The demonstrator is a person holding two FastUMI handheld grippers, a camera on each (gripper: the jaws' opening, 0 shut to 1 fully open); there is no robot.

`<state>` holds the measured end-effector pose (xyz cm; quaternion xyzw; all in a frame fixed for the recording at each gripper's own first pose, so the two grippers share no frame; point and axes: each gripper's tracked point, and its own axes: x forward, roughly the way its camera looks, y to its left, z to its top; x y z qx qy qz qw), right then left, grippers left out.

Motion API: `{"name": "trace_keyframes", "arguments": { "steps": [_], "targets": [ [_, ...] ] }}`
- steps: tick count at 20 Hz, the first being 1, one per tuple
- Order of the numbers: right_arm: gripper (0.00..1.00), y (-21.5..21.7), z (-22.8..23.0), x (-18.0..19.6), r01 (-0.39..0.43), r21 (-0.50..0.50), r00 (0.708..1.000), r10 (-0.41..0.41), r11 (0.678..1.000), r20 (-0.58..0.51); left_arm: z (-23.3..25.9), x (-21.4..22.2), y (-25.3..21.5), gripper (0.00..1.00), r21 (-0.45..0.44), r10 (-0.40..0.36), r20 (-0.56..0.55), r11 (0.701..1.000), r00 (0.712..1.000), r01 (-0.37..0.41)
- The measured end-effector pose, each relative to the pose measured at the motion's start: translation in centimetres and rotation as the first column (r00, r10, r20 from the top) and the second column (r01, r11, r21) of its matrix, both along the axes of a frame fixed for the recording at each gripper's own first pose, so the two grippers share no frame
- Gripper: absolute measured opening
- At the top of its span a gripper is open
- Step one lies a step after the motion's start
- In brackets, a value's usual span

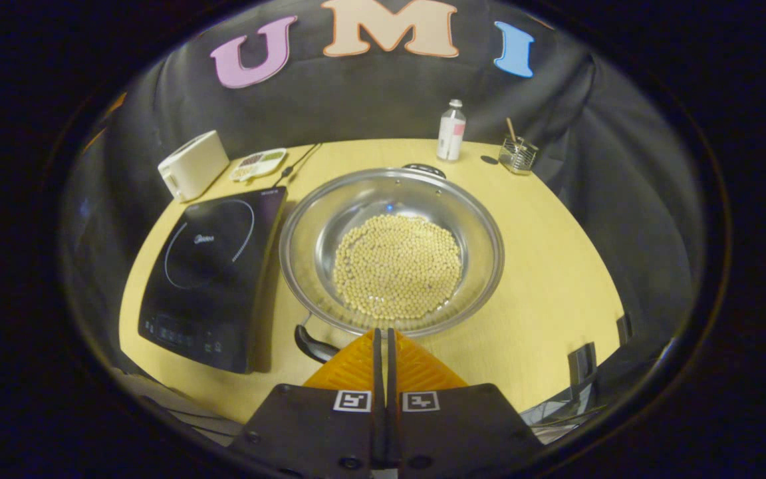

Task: First push the handle of the pot to place it horizontally, then grasp the pot with both hands and set it on the induction cooktop.

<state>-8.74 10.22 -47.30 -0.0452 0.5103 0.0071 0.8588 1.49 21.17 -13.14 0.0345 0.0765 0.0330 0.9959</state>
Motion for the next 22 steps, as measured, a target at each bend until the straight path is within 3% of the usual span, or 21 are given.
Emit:
{"name": "trace_keyframes", "arguments": {
  "steps": [6,10,14,22],
  "targets": [
    [0.00,0.5,-2.1,-0.6,-0.012,-0.026,0.998,0.011,1.000,-0.058,-0.2,-0.3,0.6,0.94,-0.002,0.013,0.001,1.000,1.000,-0.013],
    [0.07,1.8,-2.0,-0.5,-0.029,-0.017,0.998,0.028,0.999,-0.063,-0.1,-0.6,0.7,0.94,-0.003,0.011,0.002,1.000,1.000,-0.011],
    [0.00,3.6,-2.1,-0.2,-0.037,0.014,0.997,0.038,0.999,-0.070,0.0,-0.8,1.1,0.94,0.003,0.015,0.009,1.000,1.000,-0.015],
    [0.03,7.0,-2.3,1.4,-0.007,0.099,0.997,0.014,0.995,-0.074,-0.2,-1.5,3.0,0.94,0.014,0.048,0.004,0.999,0.999,-0.048]
  ]
}}
